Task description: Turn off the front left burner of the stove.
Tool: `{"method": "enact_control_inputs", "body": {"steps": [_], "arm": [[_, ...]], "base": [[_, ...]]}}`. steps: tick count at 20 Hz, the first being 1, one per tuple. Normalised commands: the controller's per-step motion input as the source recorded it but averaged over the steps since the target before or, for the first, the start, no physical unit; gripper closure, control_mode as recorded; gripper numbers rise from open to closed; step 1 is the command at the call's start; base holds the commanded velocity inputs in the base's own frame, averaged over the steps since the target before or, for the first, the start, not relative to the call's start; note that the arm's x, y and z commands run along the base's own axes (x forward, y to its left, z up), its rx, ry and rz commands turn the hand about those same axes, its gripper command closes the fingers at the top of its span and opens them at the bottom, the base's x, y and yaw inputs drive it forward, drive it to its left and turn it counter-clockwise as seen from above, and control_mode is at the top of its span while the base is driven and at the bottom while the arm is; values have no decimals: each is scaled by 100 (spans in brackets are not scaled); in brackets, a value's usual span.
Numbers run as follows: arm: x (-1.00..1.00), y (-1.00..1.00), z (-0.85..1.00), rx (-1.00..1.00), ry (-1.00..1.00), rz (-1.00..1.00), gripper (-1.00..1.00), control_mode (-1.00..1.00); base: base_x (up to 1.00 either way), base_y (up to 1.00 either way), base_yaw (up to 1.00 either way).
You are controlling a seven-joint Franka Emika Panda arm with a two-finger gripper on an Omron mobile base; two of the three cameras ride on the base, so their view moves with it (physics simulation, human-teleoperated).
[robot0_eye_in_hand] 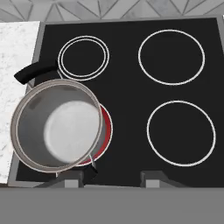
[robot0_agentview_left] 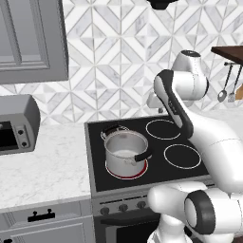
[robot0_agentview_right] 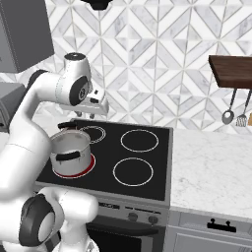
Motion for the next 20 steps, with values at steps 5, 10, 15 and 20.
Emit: {"method": "enact_control_inputs", "body": {"steps": [5,10,15,20], "arm": [[-10,3,-14,0,-1,0,-100,-100],[-38,6,-22,-1,-12,0,-100,-100],[-47,42,-30,-11,-21,0,-100,-100],[-49,50,-31,-11,-25,0,-100,-100]], "base": [[0,0,0],[0,0,0],[0,0,0],[0,0,0]]}}
